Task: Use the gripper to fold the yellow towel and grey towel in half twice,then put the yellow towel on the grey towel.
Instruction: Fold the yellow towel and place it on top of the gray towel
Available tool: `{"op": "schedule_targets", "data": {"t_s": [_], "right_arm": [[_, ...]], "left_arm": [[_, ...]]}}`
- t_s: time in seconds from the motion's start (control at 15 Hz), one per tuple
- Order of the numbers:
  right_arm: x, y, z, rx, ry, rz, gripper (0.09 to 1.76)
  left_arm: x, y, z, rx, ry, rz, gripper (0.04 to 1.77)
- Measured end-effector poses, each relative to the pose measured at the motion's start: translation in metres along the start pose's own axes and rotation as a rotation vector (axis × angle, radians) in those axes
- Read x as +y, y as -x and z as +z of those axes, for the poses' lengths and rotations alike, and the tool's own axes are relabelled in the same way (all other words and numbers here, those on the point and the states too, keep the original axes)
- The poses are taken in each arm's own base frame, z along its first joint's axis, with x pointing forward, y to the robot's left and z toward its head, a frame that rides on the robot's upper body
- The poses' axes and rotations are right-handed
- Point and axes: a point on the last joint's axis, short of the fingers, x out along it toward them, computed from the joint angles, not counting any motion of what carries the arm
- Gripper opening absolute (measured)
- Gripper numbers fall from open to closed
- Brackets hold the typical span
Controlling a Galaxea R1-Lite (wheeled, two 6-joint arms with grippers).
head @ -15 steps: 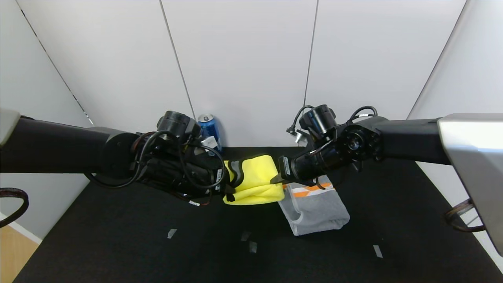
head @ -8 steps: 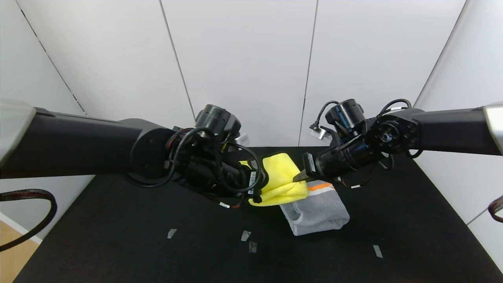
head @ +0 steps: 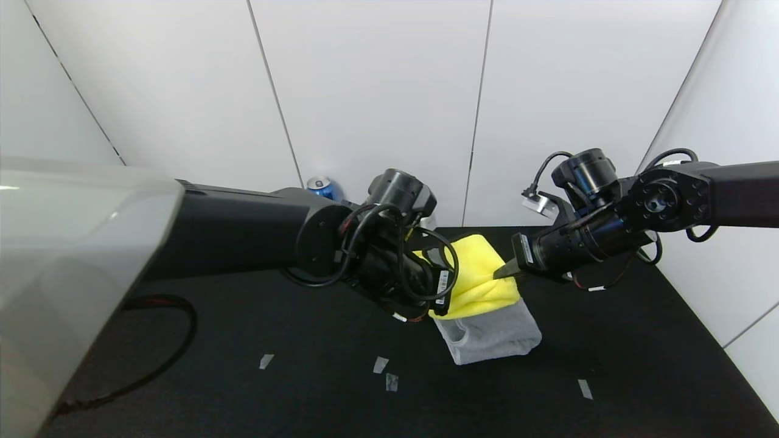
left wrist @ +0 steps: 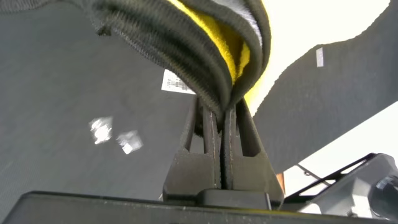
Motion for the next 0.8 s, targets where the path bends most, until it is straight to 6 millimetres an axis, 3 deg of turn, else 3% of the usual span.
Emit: {"op": "schedule_targets", "data": {"t_s": [0.4, 0.8], "right_arm": [[-0.028, 0.012, -0.002, -0.008, -0.028, -0.043, 0.12], [-0.046, 0.001, -0.005, 0.020, -0.062, -0.067, 0.12]], "left_arm": [[-0.025, -0.044, 0.000, 0.030, -0.050, -0.011, 0.13], [-0.024, -0.073, 0.001, 0.059, -0.054, 0.008, 0.13]]}}
